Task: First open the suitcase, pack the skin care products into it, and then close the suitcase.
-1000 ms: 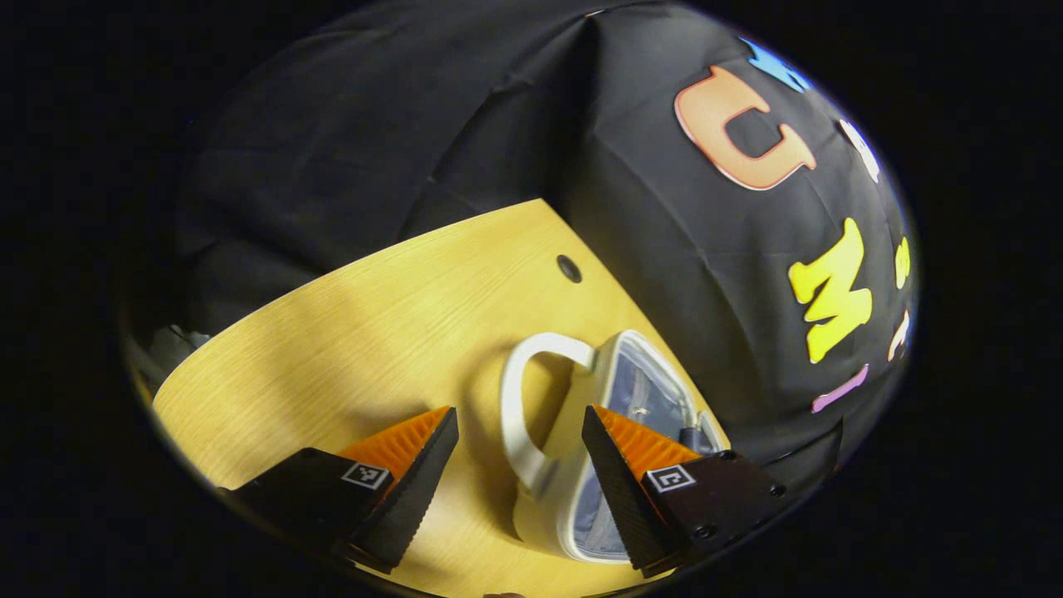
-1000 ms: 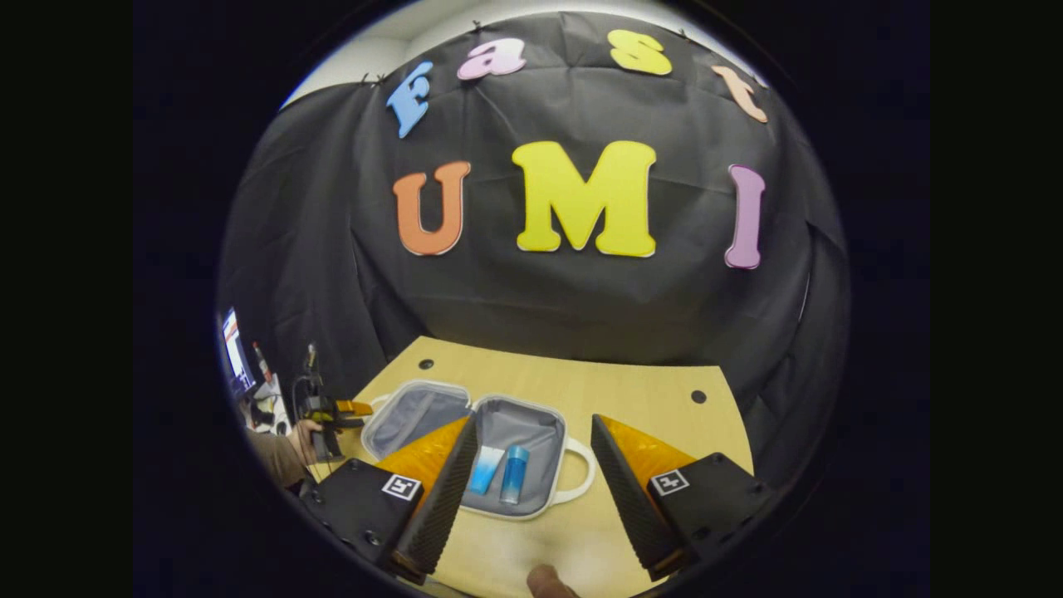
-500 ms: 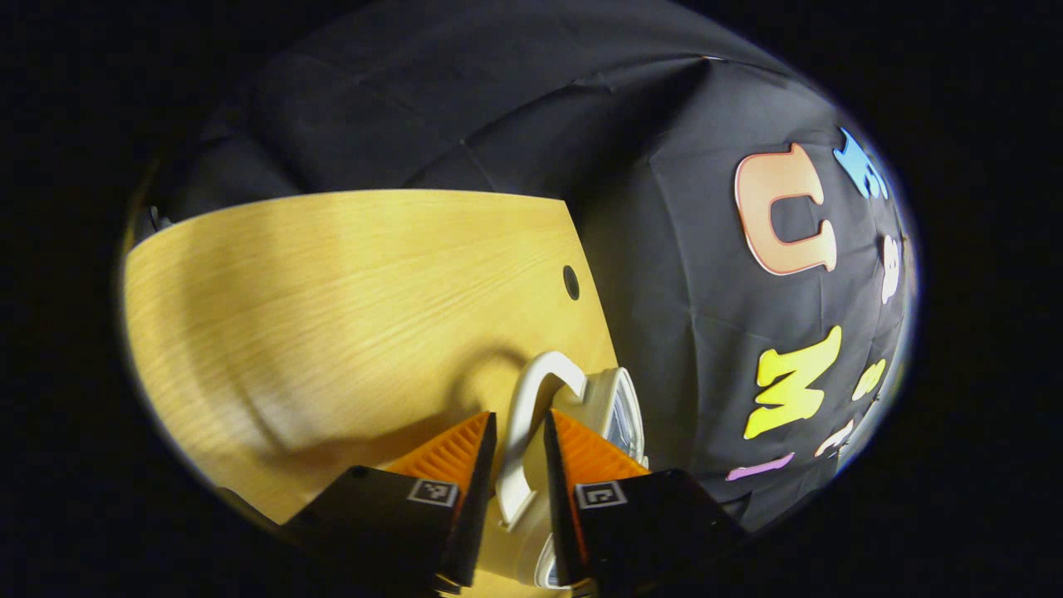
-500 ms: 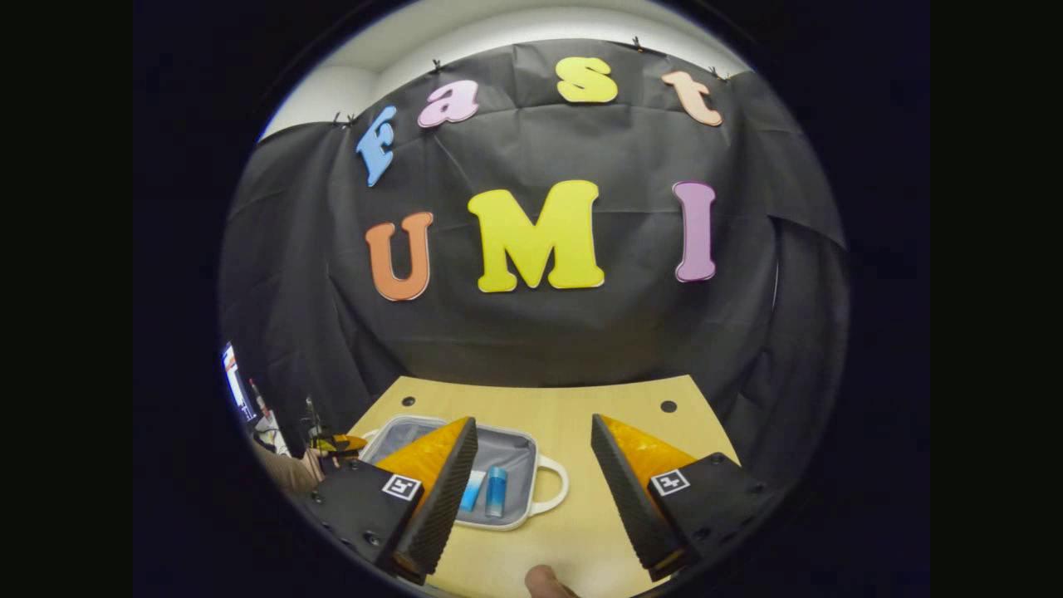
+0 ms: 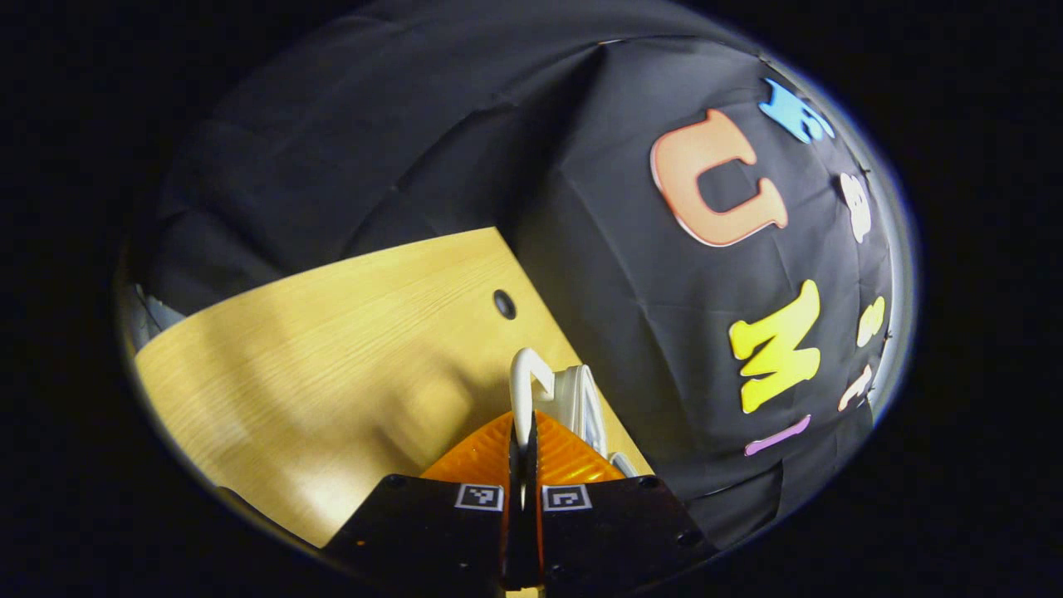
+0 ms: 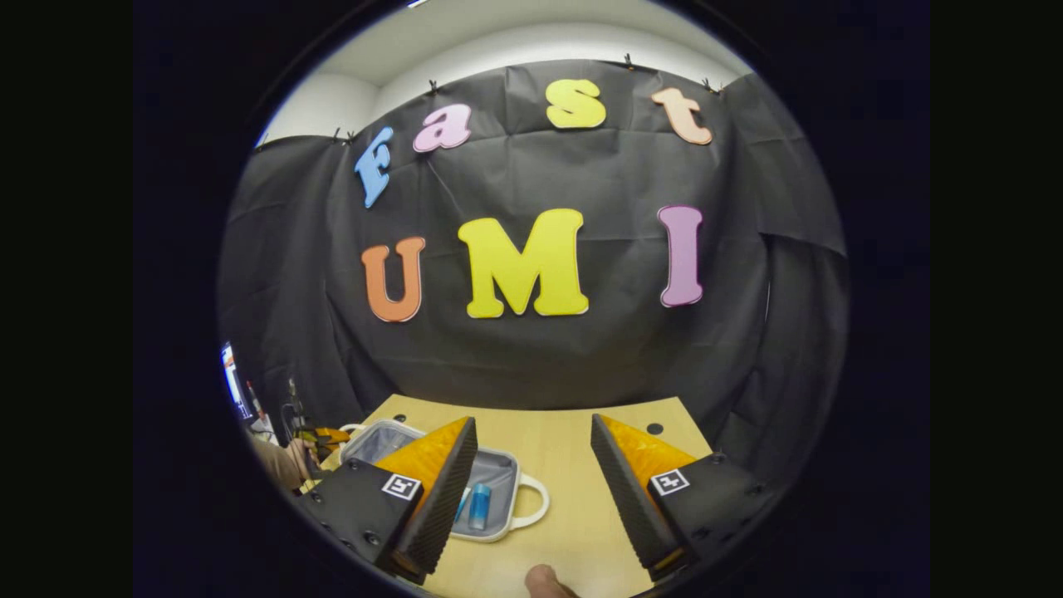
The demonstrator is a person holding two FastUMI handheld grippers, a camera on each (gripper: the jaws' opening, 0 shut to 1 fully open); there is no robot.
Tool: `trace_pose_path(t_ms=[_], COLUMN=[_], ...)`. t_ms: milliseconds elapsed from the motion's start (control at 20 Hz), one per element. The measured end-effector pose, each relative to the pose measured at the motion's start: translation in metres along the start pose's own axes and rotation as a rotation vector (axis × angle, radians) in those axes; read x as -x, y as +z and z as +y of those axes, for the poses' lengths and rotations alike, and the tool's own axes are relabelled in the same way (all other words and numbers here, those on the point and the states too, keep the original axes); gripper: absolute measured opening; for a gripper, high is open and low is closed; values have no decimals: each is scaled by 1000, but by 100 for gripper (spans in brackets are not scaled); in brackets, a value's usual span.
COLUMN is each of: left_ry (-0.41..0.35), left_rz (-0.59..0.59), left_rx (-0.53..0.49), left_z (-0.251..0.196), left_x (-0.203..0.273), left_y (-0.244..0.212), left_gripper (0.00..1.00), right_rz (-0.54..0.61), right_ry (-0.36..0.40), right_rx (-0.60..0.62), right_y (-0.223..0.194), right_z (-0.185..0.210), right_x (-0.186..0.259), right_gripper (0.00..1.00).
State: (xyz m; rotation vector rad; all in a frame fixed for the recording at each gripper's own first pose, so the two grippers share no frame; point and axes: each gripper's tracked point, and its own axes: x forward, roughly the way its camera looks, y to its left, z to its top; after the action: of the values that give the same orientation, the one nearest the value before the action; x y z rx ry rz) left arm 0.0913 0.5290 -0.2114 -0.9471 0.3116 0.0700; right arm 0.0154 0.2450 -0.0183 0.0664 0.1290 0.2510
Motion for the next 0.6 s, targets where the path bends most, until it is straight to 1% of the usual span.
trace_pose_path(t_ms=[150,300,400,600], left_ry=[-38,-103,-135,-198], left_rz=[-6,-24,-18,1], left_rx=[-147,-252,-319,-425], left_z=[-51,-116,-150,-213], left_x=[13,21,26,32], left_y=[4,-3,-17,-57], left_gripper=[3,3,3,3], right_rz=[-37,-65,-75,-81], right_ry=[28,58,74,109], right_rx=[4,21,27,24], right_y=[12,20,24,25], right_z=[-9,-18,-25,-36], right_x=[3,6,9,14], right_gripper=[81,81,81,81])
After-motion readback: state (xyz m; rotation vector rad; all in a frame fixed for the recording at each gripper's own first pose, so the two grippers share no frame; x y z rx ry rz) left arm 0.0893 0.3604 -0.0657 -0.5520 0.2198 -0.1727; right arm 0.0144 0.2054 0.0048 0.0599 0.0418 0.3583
